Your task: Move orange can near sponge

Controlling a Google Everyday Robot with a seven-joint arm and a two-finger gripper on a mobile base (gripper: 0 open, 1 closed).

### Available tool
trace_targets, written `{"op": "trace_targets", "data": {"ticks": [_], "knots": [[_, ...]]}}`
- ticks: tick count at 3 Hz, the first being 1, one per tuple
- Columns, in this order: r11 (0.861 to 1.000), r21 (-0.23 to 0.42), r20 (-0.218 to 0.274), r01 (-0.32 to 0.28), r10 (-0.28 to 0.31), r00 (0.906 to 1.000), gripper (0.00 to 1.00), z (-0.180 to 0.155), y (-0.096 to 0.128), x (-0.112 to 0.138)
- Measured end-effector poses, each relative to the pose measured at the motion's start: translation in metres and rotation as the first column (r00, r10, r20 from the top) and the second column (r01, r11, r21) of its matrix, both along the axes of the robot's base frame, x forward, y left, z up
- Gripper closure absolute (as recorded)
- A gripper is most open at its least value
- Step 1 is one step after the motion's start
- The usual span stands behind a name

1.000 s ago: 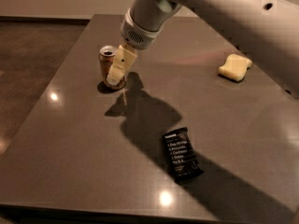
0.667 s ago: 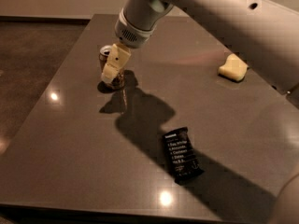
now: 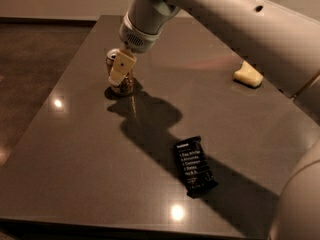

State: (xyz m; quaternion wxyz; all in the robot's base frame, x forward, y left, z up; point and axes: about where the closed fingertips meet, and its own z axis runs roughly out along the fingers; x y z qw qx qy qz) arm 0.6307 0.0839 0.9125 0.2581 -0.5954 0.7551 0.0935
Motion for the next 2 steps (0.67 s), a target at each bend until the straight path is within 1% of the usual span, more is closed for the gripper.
{"op": "trace_targets", "data": {"ticks": [1,2], "knots": [[1.0,0.007,-0.011,-0.017,0.017,0.9998,0.56,0.0022,-0.0057,0.0005],[1.0,0.018,-0.015,-0.015,0.015,0.9998,0.79,0.0069,-0.0147,-0.0021]]}}
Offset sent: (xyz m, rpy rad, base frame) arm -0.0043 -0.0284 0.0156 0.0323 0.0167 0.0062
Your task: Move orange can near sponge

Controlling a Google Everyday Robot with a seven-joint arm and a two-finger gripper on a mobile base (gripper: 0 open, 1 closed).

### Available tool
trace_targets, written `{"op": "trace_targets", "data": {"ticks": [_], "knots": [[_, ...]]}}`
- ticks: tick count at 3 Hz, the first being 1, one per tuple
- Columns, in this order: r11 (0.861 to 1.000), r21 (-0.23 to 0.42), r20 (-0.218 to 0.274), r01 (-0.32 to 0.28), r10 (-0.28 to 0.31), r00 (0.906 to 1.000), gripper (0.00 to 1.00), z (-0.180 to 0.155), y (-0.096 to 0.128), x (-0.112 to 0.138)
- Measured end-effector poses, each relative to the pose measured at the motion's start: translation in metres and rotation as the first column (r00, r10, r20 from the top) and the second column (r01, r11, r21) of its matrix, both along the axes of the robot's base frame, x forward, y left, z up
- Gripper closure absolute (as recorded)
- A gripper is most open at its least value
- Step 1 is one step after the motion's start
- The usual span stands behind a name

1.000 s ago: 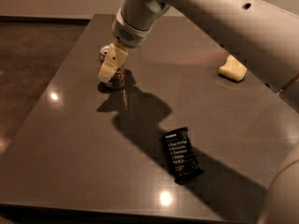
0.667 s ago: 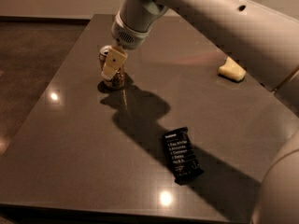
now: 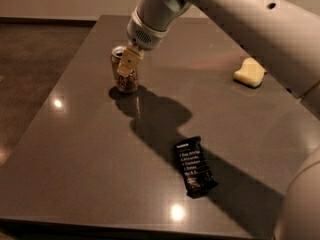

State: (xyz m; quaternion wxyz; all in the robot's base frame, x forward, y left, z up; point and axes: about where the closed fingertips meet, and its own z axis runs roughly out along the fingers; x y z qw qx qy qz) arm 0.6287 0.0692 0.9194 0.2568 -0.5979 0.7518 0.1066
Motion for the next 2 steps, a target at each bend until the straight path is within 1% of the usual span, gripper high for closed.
{"op": "trace_targets", "data": {"ticks": [1,2], "knots": [[0.997,-0.002,-0.004,0.073,-0.073,0.9973,1.0,0.01,-0.047,0.008],[0.989,-0.014,-0.007,0.149,-0.149,0.9888,1.0,0.015,-0.091,0.019]]}}
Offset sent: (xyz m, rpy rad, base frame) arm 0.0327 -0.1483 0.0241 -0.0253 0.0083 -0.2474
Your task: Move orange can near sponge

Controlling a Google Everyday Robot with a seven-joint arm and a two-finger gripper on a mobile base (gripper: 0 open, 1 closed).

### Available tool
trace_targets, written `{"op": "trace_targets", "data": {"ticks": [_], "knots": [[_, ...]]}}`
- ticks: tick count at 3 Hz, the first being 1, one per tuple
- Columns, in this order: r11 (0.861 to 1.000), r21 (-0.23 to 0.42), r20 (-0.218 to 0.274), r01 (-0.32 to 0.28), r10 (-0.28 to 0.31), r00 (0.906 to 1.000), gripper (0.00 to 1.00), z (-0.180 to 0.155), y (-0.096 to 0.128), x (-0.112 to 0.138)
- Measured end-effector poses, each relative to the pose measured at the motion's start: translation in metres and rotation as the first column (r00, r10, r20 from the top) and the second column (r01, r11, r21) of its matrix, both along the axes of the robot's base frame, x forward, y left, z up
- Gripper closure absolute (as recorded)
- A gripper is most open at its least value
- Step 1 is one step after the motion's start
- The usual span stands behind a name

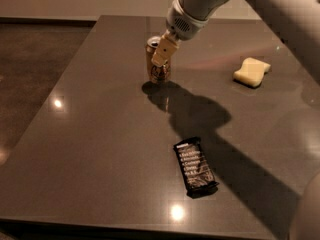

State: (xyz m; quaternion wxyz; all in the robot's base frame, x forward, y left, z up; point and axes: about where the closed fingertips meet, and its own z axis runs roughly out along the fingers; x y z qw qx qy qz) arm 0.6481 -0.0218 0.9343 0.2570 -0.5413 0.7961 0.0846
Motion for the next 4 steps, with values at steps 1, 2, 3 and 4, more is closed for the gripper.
{"op": "trace_targets", "data": {"ticks": [1,2,3,4], "knots": [[0.996,-0.011,-0.019,0.093,-0.093,0.9955,1.0,-0.001,-0.052,0.004],[0.979,-0.022,-0.044,0.202,-0.203,0.9782,1.0,-0.007,-0.111,0.002],[0.964,-0.022,-0.048,0.264,-0.265,0.9631,1.0,-0.009,-0.143,0.0],[0.95,-0.017,-0.035,0.313,-0.313,0.9491,0.86,-0.008,-0.162,0.001]]}}
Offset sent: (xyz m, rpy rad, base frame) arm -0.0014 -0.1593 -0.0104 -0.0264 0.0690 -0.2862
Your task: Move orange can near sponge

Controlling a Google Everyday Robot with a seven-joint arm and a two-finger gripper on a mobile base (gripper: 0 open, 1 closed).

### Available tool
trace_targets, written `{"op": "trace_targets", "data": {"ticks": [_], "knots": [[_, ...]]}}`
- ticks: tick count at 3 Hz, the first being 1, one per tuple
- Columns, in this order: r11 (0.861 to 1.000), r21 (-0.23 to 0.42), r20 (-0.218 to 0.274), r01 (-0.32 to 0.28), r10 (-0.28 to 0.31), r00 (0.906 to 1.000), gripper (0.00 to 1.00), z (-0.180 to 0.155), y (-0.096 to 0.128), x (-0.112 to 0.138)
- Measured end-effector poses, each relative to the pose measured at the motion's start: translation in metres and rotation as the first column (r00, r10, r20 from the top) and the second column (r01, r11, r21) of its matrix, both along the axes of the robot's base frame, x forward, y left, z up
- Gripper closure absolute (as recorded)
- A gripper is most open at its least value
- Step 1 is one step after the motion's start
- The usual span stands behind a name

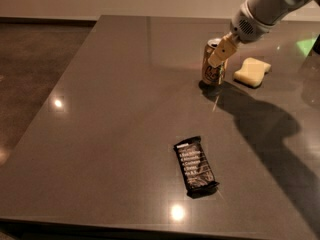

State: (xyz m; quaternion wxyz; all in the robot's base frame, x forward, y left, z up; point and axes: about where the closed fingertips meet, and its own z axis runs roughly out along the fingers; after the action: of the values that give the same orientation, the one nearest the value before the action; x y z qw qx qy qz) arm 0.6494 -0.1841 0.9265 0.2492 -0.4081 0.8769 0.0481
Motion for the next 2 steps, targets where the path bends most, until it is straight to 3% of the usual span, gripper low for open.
{"op": "trace_targets", "data": {"ticks": [2], "knots": [[0.999,0.002,0.02,0.035,-0.035,0.9992,0.39,-0.0107,-0.008,0.0012]]}}
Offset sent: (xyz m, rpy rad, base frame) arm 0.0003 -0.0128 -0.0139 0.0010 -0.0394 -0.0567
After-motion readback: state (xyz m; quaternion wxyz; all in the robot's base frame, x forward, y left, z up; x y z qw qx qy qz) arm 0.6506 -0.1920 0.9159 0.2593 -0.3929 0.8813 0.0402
